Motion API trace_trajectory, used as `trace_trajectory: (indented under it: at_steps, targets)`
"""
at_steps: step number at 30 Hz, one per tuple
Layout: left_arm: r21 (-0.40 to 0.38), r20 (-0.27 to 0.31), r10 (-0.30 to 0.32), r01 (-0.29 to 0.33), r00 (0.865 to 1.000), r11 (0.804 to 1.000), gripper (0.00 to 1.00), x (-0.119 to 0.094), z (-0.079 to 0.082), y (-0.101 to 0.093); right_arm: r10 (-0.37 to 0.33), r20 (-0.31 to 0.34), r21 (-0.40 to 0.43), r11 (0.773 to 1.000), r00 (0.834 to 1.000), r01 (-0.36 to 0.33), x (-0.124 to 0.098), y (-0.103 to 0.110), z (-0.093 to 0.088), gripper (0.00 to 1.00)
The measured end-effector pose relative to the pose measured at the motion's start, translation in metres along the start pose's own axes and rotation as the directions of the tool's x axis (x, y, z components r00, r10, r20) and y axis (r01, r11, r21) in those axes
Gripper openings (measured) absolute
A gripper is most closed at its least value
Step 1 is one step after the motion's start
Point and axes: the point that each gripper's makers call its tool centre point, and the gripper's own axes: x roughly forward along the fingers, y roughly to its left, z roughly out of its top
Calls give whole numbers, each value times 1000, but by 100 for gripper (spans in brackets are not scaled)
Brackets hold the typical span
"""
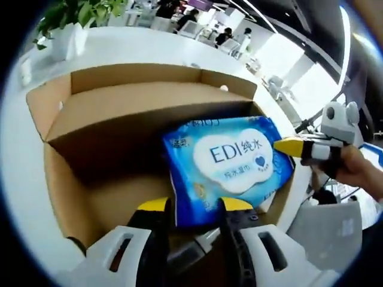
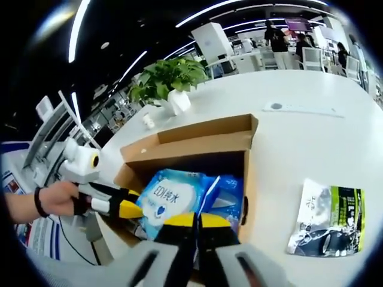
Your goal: Operate the shoe box by opening the lid, removing the specified soft item, and placing it in the target area until the item is outside and the box remains undamaged.
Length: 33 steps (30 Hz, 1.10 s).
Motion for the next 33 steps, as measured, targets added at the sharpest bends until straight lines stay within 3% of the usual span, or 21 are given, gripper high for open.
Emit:
trace_trajectory:
  at_steps: [3, 11, 21, 33]
  targets:
    - [-12, 26, 3, -3, 1000, 1000, 18, -2, 2, -4, -1, -3, 2, 1000, 1000, 1, 1, -1, -1, 0]
    - [-17, 66, 39, -38, 997, 999, 8, -10, 0, -11, 9, 19, 15, 1000, 1000, -9, 0, 1, 0, 0]
    - [11, 121, 54, -55, 991, 998, 6, -30, 12, -22, 22, 52, 12, 1000, 998, -23, -6, 6, 5, 0]
    - [49, 148, 57, -65, 987, 997, 6, -44, 22, -29, 25, 81, 38, 999, 996, -29, -14, 11, 10, 0]
